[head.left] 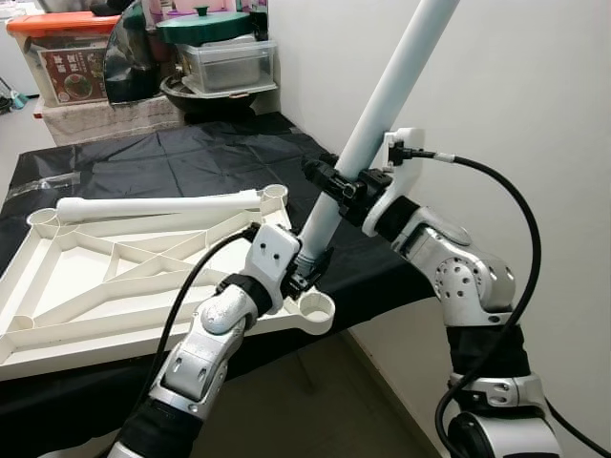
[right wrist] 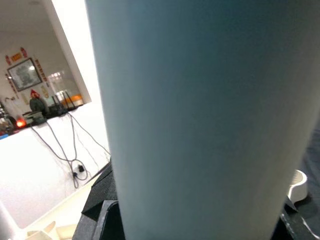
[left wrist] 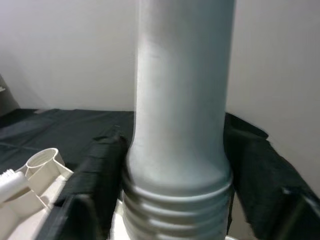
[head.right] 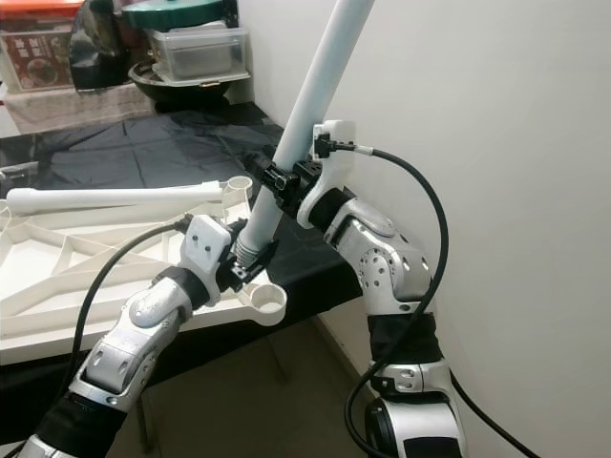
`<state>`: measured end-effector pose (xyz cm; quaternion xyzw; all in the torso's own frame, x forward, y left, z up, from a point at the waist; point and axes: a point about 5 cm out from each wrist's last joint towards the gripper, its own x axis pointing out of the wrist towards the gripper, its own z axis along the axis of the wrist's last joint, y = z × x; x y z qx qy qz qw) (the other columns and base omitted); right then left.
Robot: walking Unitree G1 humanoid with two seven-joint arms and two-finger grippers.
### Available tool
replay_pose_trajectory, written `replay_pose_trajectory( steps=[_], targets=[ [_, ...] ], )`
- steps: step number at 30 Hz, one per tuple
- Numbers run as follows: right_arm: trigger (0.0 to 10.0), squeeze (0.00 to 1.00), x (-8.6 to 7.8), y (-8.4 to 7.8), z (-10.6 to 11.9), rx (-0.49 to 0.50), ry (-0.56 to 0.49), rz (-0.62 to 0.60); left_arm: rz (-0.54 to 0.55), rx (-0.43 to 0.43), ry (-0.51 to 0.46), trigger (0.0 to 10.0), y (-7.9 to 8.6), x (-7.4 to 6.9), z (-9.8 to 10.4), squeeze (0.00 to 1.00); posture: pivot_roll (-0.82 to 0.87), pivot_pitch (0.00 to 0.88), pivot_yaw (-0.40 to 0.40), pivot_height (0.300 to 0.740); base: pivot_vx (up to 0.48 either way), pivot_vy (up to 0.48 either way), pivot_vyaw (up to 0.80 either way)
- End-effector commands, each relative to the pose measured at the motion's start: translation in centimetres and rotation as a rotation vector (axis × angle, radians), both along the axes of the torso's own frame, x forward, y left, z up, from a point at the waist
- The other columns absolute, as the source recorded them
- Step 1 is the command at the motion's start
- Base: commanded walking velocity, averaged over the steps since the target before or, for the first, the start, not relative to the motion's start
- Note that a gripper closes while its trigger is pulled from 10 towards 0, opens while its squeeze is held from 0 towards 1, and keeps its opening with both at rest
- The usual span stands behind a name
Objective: Building children table
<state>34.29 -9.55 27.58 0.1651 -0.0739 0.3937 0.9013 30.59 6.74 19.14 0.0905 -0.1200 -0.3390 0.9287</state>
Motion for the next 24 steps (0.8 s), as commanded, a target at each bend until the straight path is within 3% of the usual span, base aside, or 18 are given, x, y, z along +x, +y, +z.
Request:
replay_pose_trajectory(
  steps=[1,2,9,10,13,14,15,17,20,24],
  targets=[
    [0.0,0.00,-0.1,0.7,0.0,0.007,0.010,0.036,-0.020,0.028,0.042,10.0,-0.2,-0.3,-1.0,0.77,0.02,0.000,-0.026,0.740,0.000,0.000,0.00],
    [0.0,0.00,-0.1,0.6,0.1,0.012,0.005,0.031,-0.002,0.042,0.065,10.0,0.2,-0.2,-1.5,1.00,0.02,0.000,-0.025,0.740,0.000,0.000,0.00],
    [0.0,0.00,-0.2,0.1,0.5,0.042,-0.006,0.005,0.104,0.072,0.095,10.0,1.7,0.1,-2.6,1.00,0.02,0.000,-0.024,0.740,0.000,0.000,0.00],
    [0.0,0.00,-0.1,-0.2,0.5,0.047,-0.009,-0.015,0.135,0.072,0.106,10.0,2.2,0.1,-2.8,0.00,0.02,0.000,-0.023,0.740,0.000,0.000,0.00],
    [0.0,0.00,0.2,-0.8,0.6,0.055,-0.015,-0.062,0.198,0.059,0.123,10.0,3.1,0.2,-3.2,0.00,0.03,0.000,-0.026,0.740,0.000,0.000,0.00],
    [1.1,0.00,0.6,-1.6,0.5,0.038,-0.030,-0.136,0.245,0.037,0.135,10.0,3.7,0.2,-3.3,0.00,0.03,0.000,-0.028,0.740,0.000,0.000,0.00],
    [9.9,0.00,0.9,-2.3,0.5,0.014,-0.049,-0.206,0.281,0.019,0.146,10.0,4.1,0.1,-3.4,0.00,0.03,0.000,-0.028,0.740,0.000,0.000,0.00],
    [9.9,0.00,0.9,-2.3,0.5,0.014,-0.049,-0.206,0.281,0.019,0.146,10.0,4.1,0.1,-3.4,0.00,0.03,0.000,-0.028,0.740,0.000,0.000,0.00],
    [10.0,0.00,1.6,-4.0,0.3,-0.071,-0.110,-0.396,0.342,-0.060,0.165,10.0,4.6,-0.6,-3.5,0.00,0.03,0.000,-0.032,0.740,0.000,0.000,0.00],
    [10.0,0.00,1.9,-5.4,-0.7,-0.097,-0.107,-0.530,0.373,-0.125,0.158,10.0,4.7,-1.7,-3.4,0.00,0.04,0.000,-0.038,0.740,0.000,0.000,0.00]
  ],
)
